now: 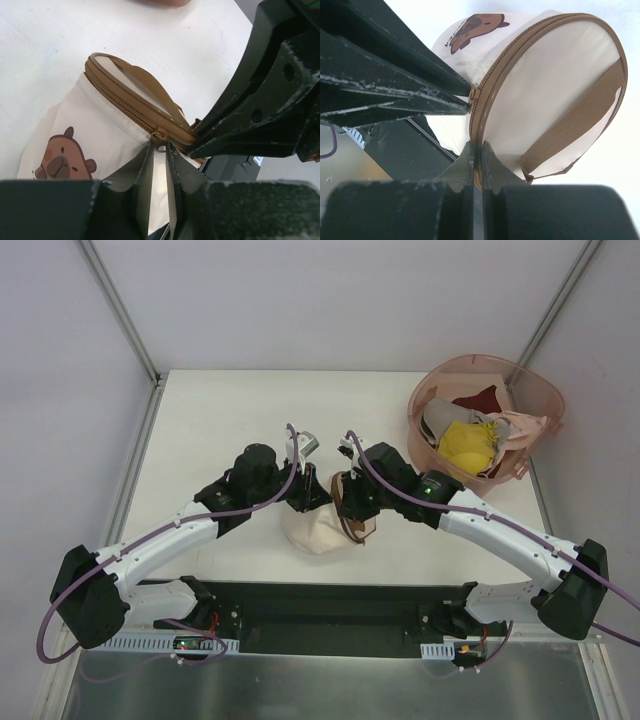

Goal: Unzip the laundry bag and remove the bra

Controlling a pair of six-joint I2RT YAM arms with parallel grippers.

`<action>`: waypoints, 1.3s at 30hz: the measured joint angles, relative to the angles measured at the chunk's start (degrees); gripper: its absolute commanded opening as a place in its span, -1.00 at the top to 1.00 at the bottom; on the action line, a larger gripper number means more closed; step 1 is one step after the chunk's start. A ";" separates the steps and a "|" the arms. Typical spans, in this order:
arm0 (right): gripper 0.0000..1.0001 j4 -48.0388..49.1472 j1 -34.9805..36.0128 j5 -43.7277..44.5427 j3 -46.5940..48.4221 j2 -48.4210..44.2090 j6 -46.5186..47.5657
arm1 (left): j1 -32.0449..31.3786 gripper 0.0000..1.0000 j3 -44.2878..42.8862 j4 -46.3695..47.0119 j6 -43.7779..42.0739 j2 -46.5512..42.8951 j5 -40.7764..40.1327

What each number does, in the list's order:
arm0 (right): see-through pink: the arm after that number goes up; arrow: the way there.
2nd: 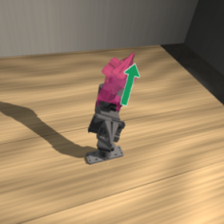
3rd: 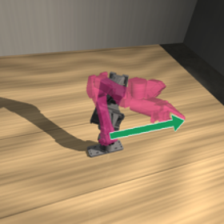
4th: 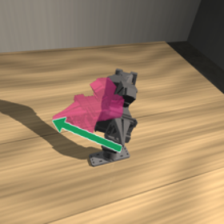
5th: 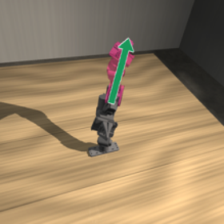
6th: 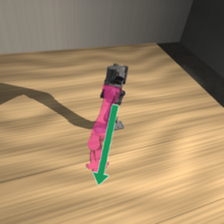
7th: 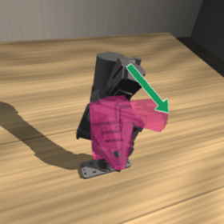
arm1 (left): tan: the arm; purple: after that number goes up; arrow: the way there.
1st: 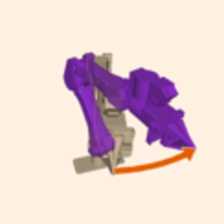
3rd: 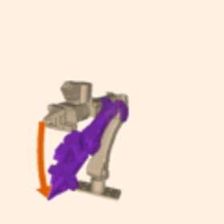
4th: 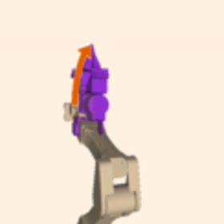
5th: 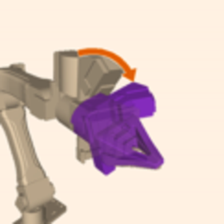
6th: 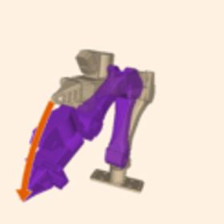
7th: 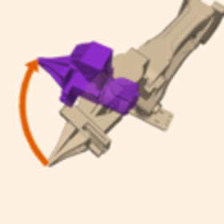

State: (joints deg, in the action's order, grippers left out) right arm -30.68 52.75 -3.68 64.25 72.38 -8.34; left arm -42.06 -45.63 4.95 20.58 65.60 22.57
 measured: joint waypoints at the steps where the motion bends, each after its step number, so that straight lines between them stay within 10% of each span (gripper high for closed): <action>1: 0.99 -0.02 0.00 -0.09 0.00 0.00 0.00 | 0.00 0.62 -0.26 0.02 0.07 0.22 0.46; 12: 0.99 -0.09 0.00 -0.24 0.00 0.00 0.00 | 0.02 1.00 -0.96 0.07 0.11 1.55 2.19; 39: 0.99 0.00 0.00 -0.28 -0.74 0.02 0.02 | 0.00 1.00 -0.76 -1.46 0.37 -6.64 -11.74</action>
State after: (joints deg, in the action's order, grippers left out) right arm -30.68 52.75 -3.97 63.51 72.40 -8.32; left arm -42.06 -46.39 3.49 20.95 58.96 10.83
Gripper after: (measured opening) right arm 0.039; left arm 0.002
